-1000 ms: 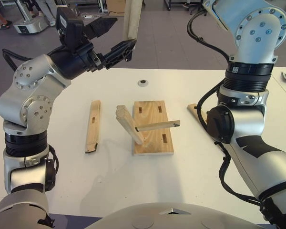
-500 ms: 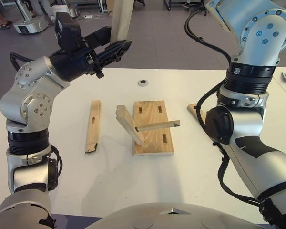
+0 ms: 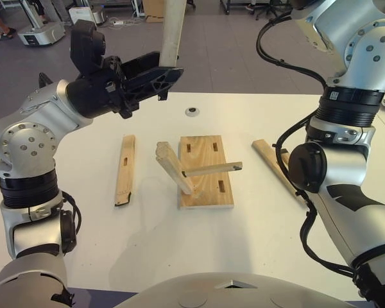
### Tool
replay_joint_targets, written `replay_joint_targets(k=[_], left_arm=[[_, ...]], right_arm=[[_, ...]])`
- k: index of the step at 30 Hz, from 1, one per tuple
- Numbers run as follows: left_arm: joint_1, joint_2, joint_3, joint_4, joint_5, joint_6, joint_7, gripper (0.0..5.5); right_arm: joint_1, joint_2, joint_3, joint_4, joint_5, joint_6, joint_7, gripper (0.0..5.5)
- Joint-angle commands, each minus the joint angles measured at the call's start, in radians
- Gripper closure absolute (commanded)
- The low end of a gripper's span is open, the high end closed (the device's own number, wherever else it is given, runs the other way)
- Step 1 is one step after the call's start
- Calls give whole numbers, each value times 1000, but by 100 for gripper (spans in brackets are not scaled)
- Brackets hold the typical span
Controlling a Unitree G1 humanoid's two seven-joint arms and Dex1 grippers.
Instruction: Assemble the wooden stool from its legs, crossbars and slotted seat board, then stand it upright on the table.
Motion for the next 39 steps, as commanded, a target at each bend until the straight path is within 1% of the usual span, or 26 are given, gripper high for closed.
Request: replay_joint_targets(k=[1,2,5,8,12,13,18,19,20,22,23,24,26,28,30,36,37,38,39], left_arm=[[5,36,9,13,-27,55,-27,341],[4,36,11,18,-26,61,-30,341],[1,40,13,32,-16,68,-41,342],[1,46,9,37,-1,70,-55,342],[8,54,2,33,7,78,-74,342],[12,59,-6,29,13,81,-82,342],[30,73,-38,10,63,60,-122,342],[33,73,-37,6,62,62,-124,342],[34,73,-38,5,62,63,-126,342],[38,72,-41,4,70,64,-133,342],[40,72,-42,4,74,63,-136,342],[40,71,-42,6,78,62,-138,342],[40,69,-39,8,84,60,-139,342],[41,70,-39,0,87,59,-148,342],[43,73,-40,-7,98,42,-166,342],[30,56,-28,10,163,-16,-141,342],[23,47,-15,27,166,-25,-125,304],[29,49,0,45,182,-43,-121,295],[47,60,18,65,206,-69,-120,273]], right_arm=[[-48,-9,-25,48,21,6,-15,154],[-48,-11,-25,45,32,19,-5,154],[-33,-31,-3,21,51,74,41,198],[-27,-48,16,19,60,120,77,252],[-36,-52,18,40,51,136,74,331],[-40,-51,19,45,48,134,73,341],[-35,-53,43,35,11,120,88,343],[-29,-54,47,26,15,128,105,306],[-21,-57,53,12,17,133,127,282],[-7,-61,60,-5,14,134,150,246],[-3,-64,58,-2,8,131,151,243],[-4,-69,53,8,7,134,149,243],[-4,-75,42,19,13,147,141,271],[3,-75,39,20,8,151,131,316],[9,-74,41,22,-1,150,125,340],[22,-55,37,40,-26,126,73,340],[20,-54,34,43,-30,118,64,340],[11,-53,13,70,-33,99,30,340],[13,-63,3,90,-59,68,11,341]])
